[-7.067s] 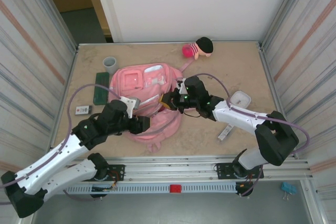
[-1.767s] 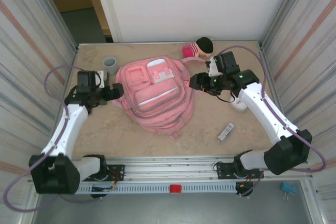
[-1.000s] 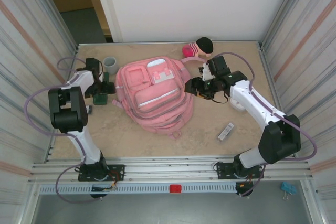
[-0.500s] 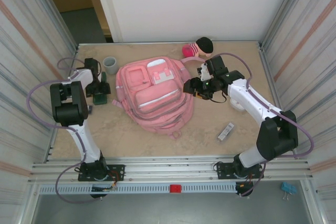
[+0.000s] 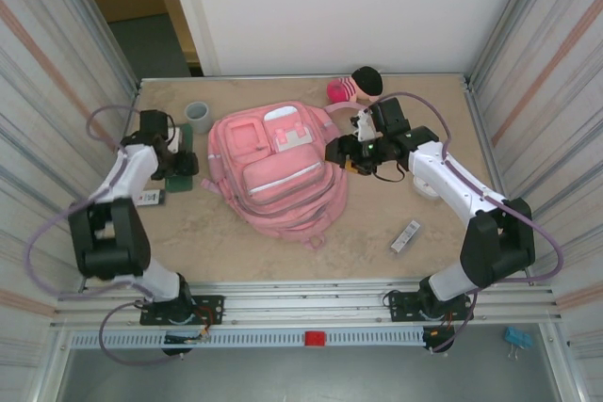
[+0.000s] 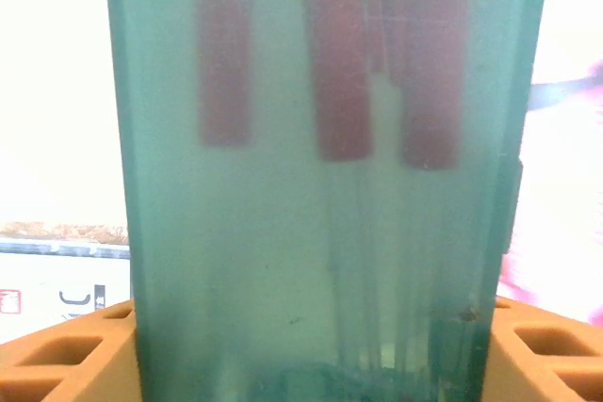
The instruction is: Pack books, pencil case, and school supplies into a backpack
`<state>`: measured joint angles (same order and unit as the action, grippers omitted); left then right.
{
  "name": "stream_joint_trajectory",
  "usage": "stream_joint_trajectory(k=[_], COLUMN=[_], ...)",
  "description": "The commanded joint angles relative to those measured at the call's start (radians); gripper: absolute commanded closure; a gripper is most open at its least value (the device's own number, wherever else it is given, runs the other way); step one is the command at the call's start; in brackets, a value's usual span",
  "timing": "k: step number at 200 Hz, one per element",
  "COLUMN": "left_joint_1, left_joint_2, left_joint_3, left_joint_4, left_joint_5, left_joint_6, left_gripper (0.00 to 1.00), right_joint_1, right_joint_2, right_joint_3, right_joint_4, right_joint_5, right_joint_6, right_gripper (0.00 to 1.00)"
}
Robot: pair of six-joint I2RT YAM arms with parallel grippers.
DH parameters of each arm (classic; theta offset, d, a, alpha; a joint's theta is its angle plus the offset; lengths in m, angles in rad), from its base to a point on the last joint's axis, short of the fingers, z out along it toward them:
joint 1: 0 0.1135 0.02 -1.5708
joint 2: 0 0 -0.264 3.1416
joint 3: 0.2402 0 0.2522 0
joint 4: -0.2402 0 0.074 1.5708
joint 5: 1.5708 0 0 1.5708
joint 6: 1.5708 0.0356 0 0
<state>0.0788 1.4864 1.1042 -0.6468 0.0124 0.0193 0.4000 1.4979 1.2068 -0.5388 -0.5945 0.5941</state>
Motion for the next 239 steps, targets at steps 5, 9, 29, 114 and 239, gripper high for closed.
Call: stream_joint_trajectory(k=[5,9,29,114,239], left_joint_1=[-0.113,-0.136,-0.246,-0.419,-0.534], left_joint_2=[-0.241,-0.269,-0.38,-0.39,-0.359], left_joint_3=[-0.049,-0.058,-0.102,-0.127,-0.12], left_joint_4=[0.058,0.061,0.055,0.075,0.091], left_joint_5=[0.232,0.28,0.432,0.446,0.419], left_joint_6=[0.288,0.345,0.621,0.858,0.843], left_gripper=[0.4,0.41,0.4,0.42,0.42], right_joint_1=[-0.015,-0.018,-0.029,0.062,0.171], right_joint_2=[-0.032,-0.034,-0.055,-0.119,0.009], right_joint_3=[0.03,0.032,0.041,0.042,0.127], right_joint_4=[0.079,0.085,0.125,0.082,0.004], right_joint_5=[-0.122,-0.138,-0.238,-0.348,-0.247], right_joint_6=[0.016,0.016,0.019,0.022,0.004], right_gripper=[0.35,0.34,0.34,0.31,0.59])
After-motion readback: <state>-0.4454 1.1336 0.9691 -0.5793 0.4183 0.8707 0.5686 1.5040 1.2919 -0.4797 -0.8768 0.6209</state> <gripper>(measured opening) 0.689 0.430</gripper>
